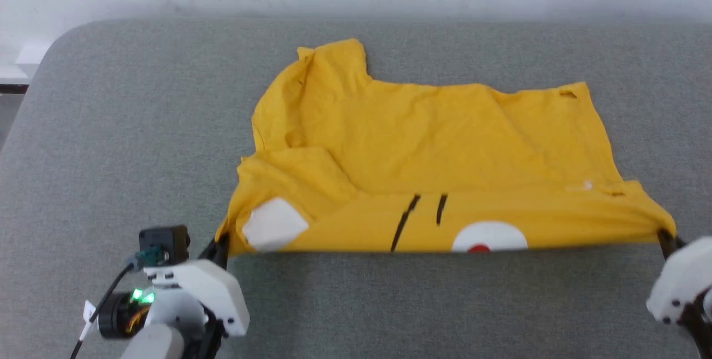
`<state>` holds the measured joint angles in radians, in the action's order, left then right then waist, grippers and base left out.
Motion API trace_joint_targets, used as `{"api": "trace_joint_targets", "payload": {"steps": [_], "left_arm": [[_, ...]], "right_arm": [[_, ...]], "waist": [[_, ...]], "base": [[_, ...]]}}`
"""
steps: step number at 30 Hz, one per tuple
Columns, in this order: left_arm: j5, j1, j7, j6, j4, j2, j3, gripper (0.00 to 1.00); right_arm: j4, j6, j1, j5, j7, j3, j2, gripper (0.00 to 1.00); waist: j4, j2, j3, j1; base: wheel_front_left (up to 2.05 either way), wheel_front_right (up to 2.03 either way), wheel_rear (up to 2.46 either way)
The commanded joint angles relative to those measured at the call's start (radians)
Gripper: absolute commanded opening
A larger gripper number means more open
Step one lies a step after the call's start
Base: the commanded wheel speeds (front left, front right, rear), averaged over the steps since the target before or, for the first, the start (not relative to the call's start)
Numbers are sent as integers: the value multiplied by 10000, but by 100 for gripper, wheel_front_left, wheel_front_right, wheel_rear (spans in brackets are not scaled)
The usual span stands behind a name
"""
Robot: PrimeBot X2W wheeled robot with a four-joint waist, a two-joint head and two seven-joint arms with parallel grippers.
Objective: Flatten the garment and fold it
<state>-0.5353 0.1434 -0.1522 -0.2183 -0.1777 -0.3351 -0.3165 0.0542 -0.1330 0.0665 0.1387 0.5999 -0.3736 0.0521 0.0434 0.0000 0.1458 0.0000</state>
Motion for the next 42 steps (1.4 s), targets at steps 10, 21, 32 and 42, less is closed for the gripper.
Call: {"api": "trace_joint_targets", "payload": {"steps": [10,21,32,42], "left_arm": [[-415,-1489,-1457,-547,736,-224,-217,0],[-550,-1405,-1336,-442,166,-40,-339,92],[261,-530,113,-36,939,-655,-223,100],[1111,2950,1237,1666,210,-1243,-562,100]], "right_arm": [[-133,23,-1524,1021,469,-434,-16,0],[-2309,23,-1378,1183,-1027,-265,-17,56],[-1385,23,-1423,812,-4593,754,26,100],[-1133,23,-644,625,-7652,2467,804,100]], "waist": [[-88,0,94,0],[-158,0,80,0],[-669,0,7,0],[-1374,0,1015,0]], "base": [[0,0,0],[0,0,0],[0,0,0],[0,0,0]]}}
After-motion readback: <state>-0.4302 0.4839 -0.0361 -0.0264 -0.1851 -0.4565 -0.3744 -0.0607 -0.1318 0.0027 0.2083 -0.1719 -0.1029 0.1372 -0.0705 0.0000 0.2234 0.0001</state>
